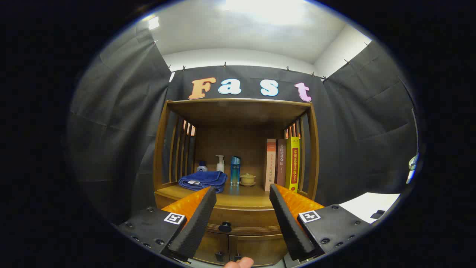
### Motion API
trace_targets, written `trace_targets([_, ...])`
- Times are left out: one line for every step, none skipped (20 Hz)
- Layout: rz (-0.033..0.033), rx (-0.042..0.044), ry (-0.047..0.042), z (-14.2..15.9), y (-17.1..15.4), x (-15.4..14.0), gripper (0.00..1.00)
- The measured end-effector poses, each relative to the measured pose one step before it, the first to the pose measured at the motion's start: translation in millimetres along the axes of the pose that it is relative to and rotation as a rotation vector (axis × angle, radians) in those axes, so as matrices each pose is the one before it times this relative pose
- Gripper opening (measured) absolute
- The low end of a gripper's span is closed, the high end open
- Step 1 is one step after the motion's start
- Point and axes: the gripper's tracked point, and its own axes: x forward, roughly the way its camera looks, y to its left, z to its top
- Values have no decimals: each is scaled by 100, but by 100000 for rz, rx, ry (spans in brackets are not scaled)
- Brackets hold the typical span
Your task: Pull open the drawer, take out the items inside it, and place them on the countertop above the cabinet.
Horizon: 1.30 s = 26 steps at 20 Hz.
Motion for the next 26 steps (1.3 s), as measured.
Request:
trace_targets([177, 243, -65, -28, 59, 60, 96])
trace_targets([74, 247, 106, -71, -64, 24, 96])
trace_targets([-7, 123, -15, -40, 5, 28, 96])
trace_targets([-70, 62, -4, -54, -120, -8, 96])
trace_targets([-88, 14, 91, -55, -60, -19, 96])
trace_targets([-111, -6, 99, -9, -31, 23, 96])
trace_targets([11, 76, -5, -21, 12, 44, 96])
trace_targets([108, 146, -72, -26, -31, 53, 96])
trace_targets([169, 127, -89, -13, 75, 5, 96])
trace_targets([154, 130, -19, 20, 31, 63, 96])
trace_targets([150, 94, 0, -18, 27, 44, 96])
trace_targets([29, 70, 65, 22, -10, -61, 96])
trace_targets([-56, -38, 102, -18, -13, 5, 96])
trace_targets([0, 4, 95, -5, -75, 68, 96])
trace_targets([100, 51, 101, -41, 61, 42, 96])
trace_targets([-38, 21, 23, 14, 14, 31, 96])
trace_targets([-123, 78, 128, -125, -114, 13, 96])
trace_targets([-48, 146, 214, -56, -10, -42, 96])
trace_targets([-29, 125, 99, 18, 9, 5, 96])
trace_targets([85, 98, -95, 89, 21, 54, 96])
trace_targets([155, 29, -106, 35, 66, -55, 96])
trace_targets([128, -64, -151, 4, 51, -9, 96])
trace_targets([11, -67, -50, -66, -31, 62, 96])
trace_targets([129, 4, 120, 41, 27, -32, 96])
trace_targets([30, -37, 250, -114, 51, 14, 96])
trace_targets([-27, -141, 253, -89, -17, 93, 96])
